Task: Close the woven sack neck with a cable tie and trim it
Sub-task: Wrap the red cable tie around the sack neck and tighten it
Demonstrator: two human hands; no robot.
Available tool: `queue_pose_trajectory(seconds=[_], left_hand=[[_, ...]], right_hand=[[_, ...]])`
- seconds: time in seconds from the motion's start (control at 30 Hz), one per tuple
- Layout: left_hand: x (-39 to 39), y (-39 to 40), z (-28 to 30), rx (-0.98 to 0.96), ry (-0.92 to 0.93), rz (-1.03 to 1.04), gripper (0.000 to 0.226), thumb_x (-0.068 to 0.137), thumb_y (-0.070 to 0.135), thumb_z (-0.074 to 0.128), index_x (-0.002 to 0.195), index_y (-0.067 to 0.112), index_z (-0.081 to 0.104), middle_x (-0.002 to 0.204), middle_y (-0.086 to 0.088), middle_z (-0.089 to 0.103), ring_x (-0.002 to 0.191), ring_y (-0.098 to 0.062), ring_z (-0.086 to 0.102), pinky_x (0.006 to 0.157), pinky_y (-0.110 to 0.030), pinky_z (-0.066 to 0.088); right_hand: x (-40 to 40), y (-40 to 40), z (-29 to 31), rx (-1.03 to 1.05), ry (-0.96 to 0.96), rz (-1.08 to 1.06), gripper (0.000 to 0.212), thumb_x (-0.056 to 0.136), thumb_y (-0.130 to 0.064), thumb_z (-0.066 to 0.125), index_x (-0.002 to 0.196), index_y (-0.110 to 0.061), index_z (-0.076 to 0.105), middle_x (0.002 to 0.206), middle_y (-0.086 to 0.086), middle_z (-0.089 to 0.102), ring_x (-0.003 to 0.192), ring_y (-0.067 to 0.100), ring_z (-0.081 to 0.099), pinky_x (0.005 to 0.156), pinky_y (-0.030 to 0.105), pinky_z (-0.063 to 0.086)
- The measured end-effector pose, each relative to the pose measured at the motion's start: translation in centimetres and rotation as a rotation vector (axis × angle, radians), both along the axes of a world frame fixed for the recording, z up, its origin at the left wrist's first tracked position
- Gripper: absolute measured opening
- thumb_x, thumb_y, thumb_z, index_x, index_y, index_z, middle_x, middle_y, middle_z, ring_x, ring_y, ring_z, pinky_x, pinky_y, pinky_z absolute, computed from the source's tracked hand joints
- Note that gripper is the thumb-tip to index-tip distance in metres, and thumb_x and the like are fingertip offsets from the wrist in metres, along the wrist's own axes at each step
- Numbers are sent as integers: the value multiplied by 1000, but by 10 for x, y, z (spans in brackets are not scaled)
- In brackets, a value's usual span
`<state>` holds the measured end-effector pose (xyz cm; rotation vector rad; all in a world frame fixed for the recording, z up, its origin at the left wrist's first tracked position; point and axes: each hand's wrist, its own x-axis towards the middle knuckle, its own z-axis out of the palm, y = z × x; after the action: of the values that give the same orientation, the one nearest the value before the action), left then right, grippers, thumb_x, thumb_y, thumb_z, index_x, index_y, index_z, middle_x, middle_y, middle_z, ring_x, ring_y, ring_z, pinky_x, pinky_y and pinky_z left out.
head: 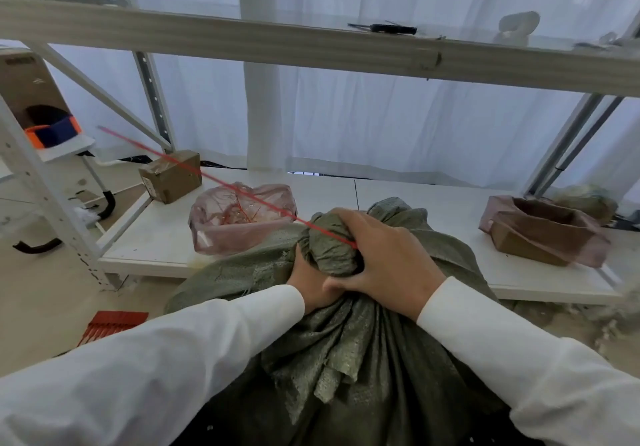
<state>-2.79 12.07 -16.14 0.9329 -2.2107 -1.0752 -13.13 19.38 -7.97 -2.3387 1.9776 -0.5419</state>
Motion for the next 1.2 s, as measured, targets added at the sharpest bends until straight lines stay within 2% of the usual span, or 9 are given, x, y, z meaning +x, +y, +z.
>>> queue_pose_trajectory(seconds=[0.07,0.27,0.37,0.5,0.6,0.7,0.87,0.97,1.2], left_hand=[[-1,-3,2,-186,-34,-56,95,55,57,18,115,-8,55,126,-27,51,122,-35,43,105,-37,33],[-2,-10,-5,-119,-36,-7,88,58,56,25,118,-1,54,125,-20,52,124,-25,45,107,-41,33],[-7,1,1,64,169,132,53,68,40,56,113,14,54,116,-2,57,114,3,52,96,-18,39],[-18,5,4,73,178,71,54,83,39,39,129,12,48,132,1,46,119,3,36,99,1,23],[-19,-4,1,181,280,136,51,62,30,71,110,17,65,116,-2,67,109,-9,60,100,-33,47],[-20,-10,6,210,319,148,60,47,39,76,105,28,67,112,5,68,107,-14,61,101,-41,46],[-17,-14,6,170,192,54,55,51,44,70,104,29,67,110,6,69,107,-15,62,99,-44,46],[-14,-11,11,117,170,39,53,53,43,72,102,27,60,118,-1,64,115,-21,57,101,-41,44],[-16,-14,13,76,204,-23,60,51,52,75,106,33,62,114,7,64,115,-20,57,100,-43,44]], right_hand=[[5,-2,-3,-3,80,24,84,71,-47,72,140,-24,30,138,-7,46,108,26,60,88,38,48],[6,-10,-5,-56,14,11,81,68,-49,73,135,-23,35,132,-5,50,106,29,60,86,39,48],[5,-12,-8,-171,-133,-57,75,65,-52,75,127,-24,43,121,-6,59,103,24,61,83,31,44],[-5,-15,-12,-189,-455,-74,71,54,-49,84,115,-29,53,107,-12,66,98,8,62,89,26,46],[-16,-18,-10,-155,-712,-44,49,56,-53,74,100,-39,57,98,-17,66,92,-5,61,84,14,45],[-28,-23,-11,-109,-893,-57,42,65,-64,55,99,-40,58,97,-14,67,90,-4,62,86,24,48],[-39,-18,0,16,-554,-28,67,52,-44,85,110,-46,53,106,-26,61,91,-22,53,83,3,37],[-37,-21,4,-29,-458,-31,74,40,-58,77,109,-44,55,97,-29,63,94,-18,55,84,2,35],[-11,-29,1,-181,-450,-154,56,56,-49,79,103,-24,62,88,-14,67,85,5,62,81,21,45]])
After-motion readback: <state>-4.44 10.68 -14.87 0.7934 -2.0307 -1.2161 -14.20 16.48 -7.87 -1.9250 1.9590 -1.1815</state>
